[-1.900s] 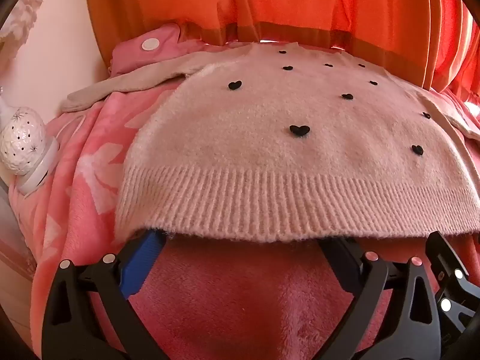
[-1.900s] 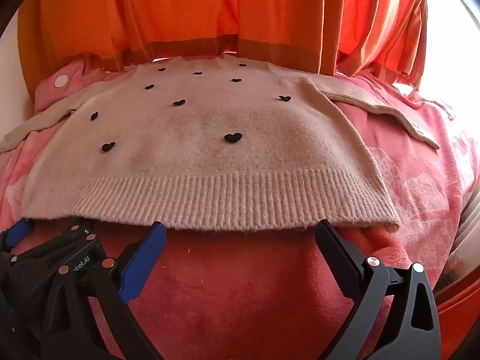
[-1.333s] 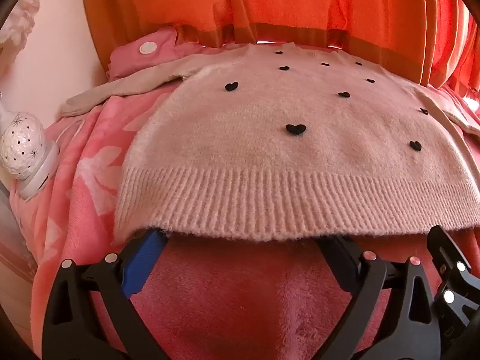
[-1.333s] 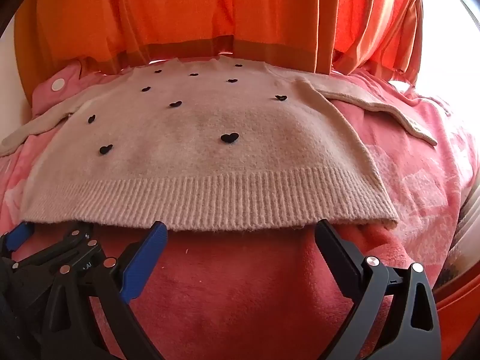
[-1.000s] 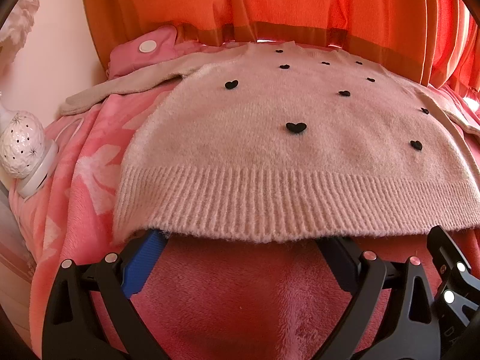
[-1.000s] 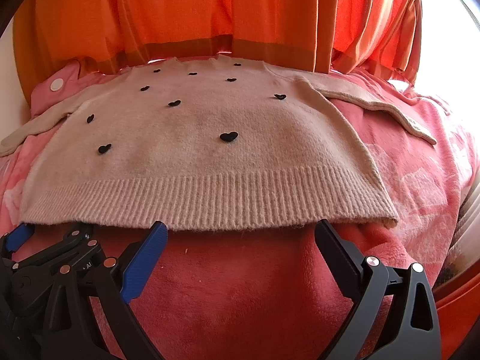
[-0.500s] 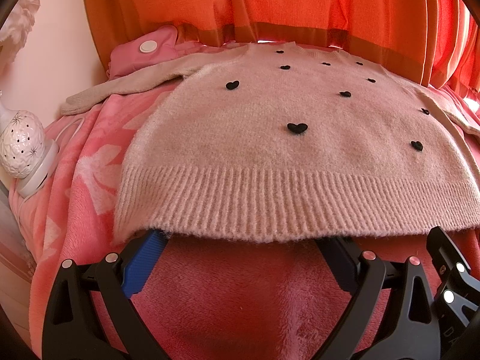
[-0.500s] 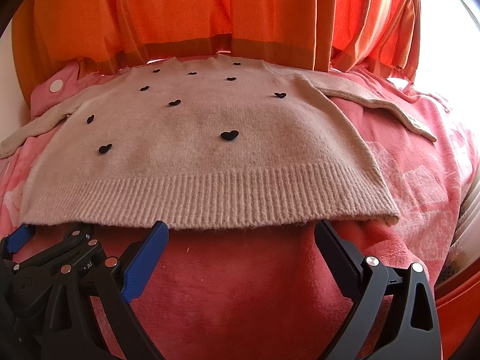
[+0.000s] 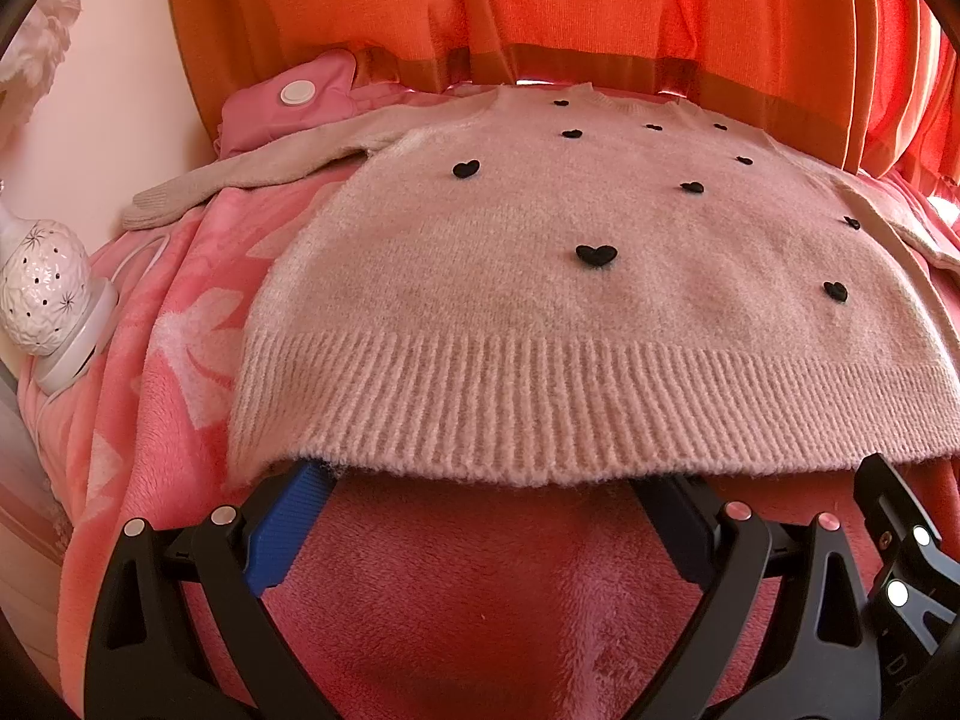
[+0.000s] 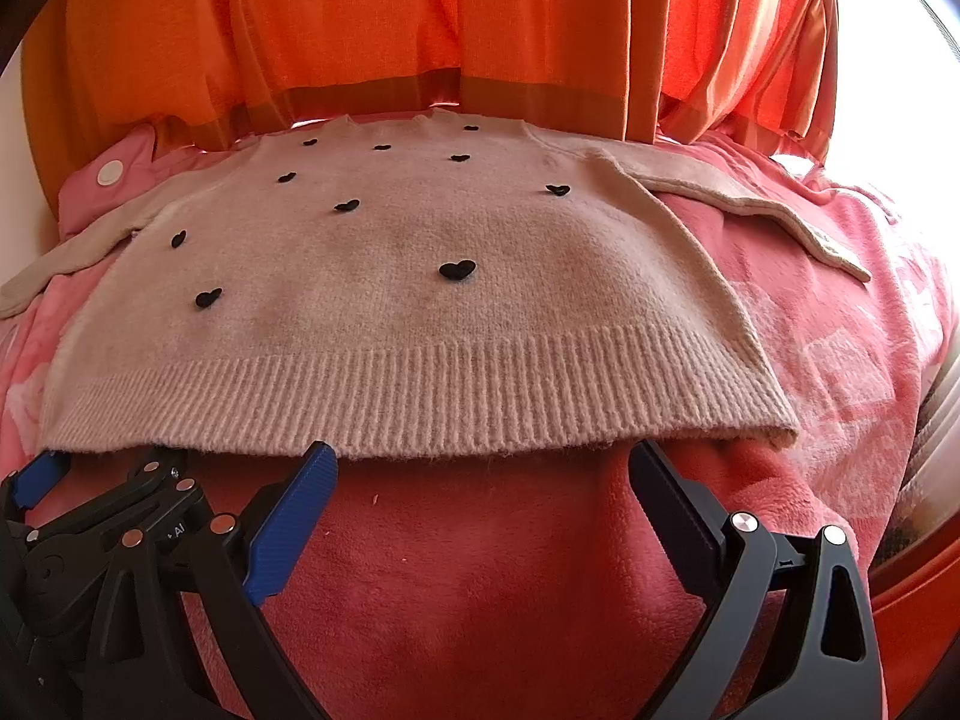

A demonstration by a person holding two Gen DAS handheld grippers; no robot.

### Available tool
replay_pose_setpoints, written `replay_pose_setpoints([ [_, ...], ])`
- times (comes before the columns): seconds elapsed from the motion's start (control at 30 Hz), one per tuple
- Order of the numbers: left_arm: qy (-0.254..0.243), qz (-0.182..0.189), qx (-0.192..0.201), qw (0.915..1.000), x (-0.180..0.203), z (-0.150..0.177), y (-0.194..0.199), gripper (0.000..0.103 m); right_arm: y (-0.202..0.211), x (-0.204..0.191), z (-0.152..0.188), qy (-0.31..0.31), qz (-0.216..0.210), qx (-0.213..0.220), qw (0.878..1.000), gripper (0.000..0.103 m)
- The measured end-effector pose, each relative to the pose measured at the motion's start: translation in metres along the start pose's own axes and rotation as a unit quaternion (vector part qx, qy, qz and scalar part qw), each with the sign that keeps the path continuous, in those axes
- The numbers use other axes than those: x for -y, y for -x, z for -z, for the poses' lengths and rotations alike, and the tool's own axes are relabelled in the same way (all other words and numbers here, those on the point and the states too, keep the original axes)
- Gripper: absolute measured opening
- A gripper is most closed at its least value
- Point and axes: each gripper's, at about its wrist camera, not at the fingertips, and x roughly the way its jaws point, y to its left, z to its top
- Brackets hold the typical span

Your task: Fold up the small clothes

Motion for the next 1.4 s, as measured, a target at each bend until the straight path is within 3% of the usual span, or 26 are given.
replay_pose_setpoints([
  [1.23,0.002,0.001,-0.003,1.0000,-0.0050,0.0059,-0.0033,0.094,-0.0009,0.0019,0.0056,-0.005,0.000,-0.004,1.000,0.097],
  [1.4,0.001,-0.003,-0.001,1.0000,-0.0061,0.0050,-0.0031,0.094,-0.0088,0.0000,-0.0021,0.000,-0.016,-0.027,1.000,0.097],
])
